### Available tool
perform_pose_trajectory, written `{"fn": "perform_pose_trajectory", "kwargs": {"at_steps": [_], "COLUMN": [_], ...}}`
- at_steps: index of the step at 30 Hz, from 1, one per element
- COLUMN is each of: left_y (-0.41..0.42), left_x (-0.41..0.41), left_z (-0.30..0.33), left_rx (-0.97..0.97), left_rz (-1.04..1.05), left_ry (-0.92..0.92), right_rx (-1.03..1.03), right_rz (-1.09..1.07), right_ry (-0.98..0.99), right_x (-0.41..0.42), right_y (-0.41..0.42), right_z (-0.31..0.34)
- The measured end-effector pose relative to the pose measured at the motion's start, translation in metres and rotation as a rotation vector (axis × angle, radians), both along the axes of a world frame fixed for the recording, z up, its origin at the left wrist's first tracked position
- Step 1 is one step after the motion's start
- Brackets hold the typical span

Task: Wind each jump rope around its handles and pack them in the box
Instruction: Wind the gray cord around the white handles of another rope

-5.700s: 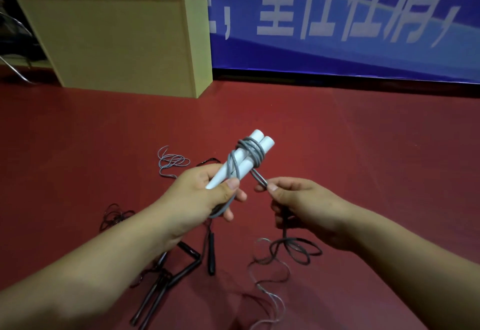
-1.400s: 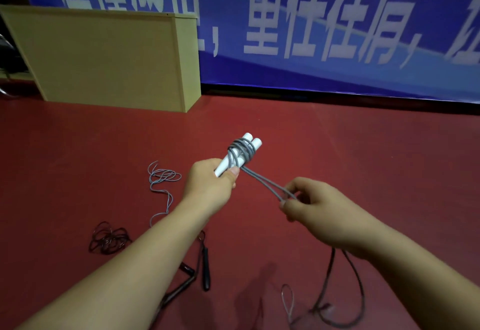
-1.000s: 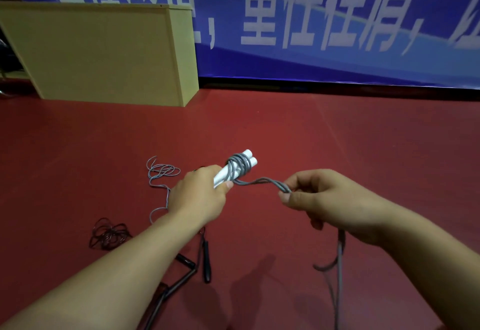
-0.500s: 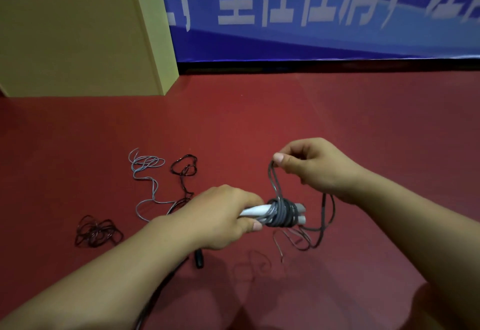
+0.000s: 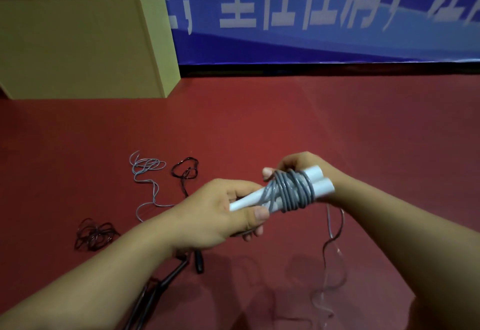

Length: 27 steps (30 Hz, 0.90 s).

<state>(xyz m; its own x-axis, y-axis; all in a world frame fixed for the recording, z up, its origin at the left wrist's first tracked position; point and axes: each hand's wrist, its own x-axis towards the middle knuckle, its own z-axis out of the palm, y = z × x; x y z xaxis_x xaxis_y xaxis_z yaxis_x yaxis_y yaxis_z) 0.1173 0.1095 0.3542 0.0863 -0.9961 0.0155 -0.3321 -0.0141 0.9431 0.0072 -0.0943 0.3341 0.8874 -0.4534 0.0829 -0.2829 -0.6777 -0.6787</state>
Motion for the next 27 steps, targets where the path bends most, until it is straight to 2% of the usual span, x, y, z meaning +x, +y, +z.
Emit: {"fn": "perform_pose_trajectory", "kwargs": {"at_steps": [2, 4, 6, 12, 22, 27], "left_y": [0.001, 0.000, -0.001, 0.001, 0.004, 0.004], "left_x": [0.002, 0.006, 0.009, 0.028, 0.044, 0.049], "left_z": [0.003, 0.004, 0.003, -0.009, -0.015, -0.017], "left_rx": [-0.054, -0.096, -0.099, -0.061, -0.045, -0.021], "left_rz": [0.087, 0.213, 0.360, 0.639, 0.812, 0.843], "left_ry": [0.066, 0.134, 0.172, -0.117, -0.298, -0.328], "right_rx": [0.006, 0.089, 0.063, -0.062, 0.173, 0.159], "right_rz": [0.037, 0.001, 0.015, 0.041, 0.080, 0.127], "right_ry": [-0.070, 0.021, 0.178, 0.166, 0.040, 0.041], "right_x": [0.006, 0.012, 0.014, 0.016, 0.009, 0.007], "right_y": [0.009, 0.020, 0.028, 0.049, 0.079, 0.084], "right_z": [-0.003, -0.004, -0.008, 0.000, 0.011, 0.008]}}
